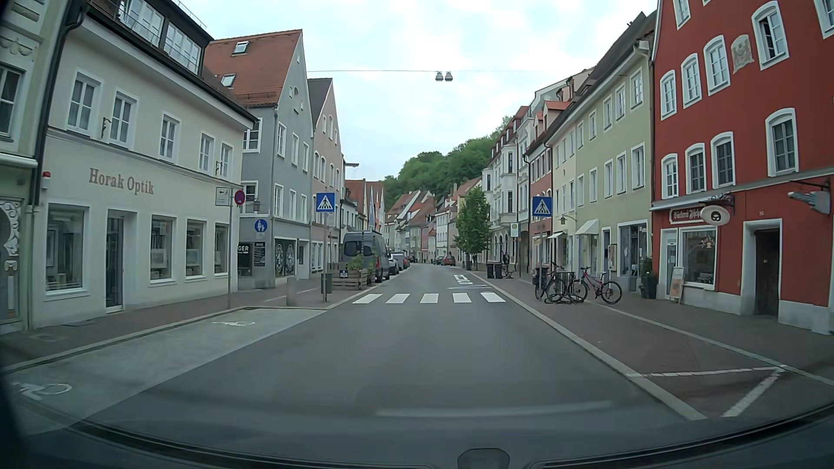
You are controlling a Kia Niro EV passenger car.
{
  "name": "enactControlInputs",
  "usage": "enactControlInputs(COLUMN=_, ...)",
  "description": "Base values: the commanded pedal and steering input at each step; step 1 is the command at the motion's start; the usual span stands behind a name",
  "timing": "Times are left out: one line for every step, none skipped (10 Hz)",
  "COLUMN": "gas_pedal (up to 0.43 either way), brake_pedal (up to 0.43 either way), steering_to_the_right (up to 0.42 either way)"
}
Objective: Follow the waypoints while adhering to traffic rules and regulations
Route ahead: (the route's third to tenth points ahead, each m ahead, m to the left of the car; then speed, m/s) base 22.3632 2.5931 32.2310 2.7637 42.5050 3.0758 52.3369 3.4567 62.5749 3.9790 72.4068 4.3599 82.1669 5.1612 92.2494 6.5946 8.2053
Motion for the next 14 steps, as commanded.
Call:
enactControlInputs(gas_pedal=0.047, brake_pedal=0.000, steering_to_the_right=0.002)
enactControlInputs(gas_pedal=0.047, brake_pedal=0.000, steering_to_the_right=0.002)
enactControlInputs(gas_pedal=0.047, brake_pedal=0.000, steering_to_the_right=0.002)
enactControlInputs(gas_pedal=0.047, brake_pedal=0.000, steering_to_the_right=0.002)
enactControlInputs(gas_pedal=0.047, brake_pedal=0.000, steering_to_the_right=0.002)
enactControlInputs(gas_pedal=0.047, brake_pedal=0.000, steering_to_the_right=0.002)
enactControlInputs(gas_pedal=0.047, brake_pedal=0.000, steering_to_the_right=0.002)
enactControlInputs(gas_pedal=0.047, brake_pedal=0.000, steering_to_the_right=0.001)
enactControlInputs(gas_pedal=0.047, brake_pedal=0.000, steering_to_the_right=0.001)
enactControlInputs(gas_pedal=0.047, brake_pedal=0.000, steering_to_the_right=0.000)
enactControlInputs(gas_pedal=0.047, brake_pedal=0.000, steering_to_the_right=-0.001)
enactControlInputs(gas_pedal=0.047, brake_pedal=0.000, steering_to_the_right=-0.001)
enactControlInputs(gas_pedal=0.059, brake_pedal=0.000, steering_to_the_right=-0.002)
enactControlInputs(gas_pedal=0.067, brake_pedal=0.000, steering_to_the_right=-0.002)
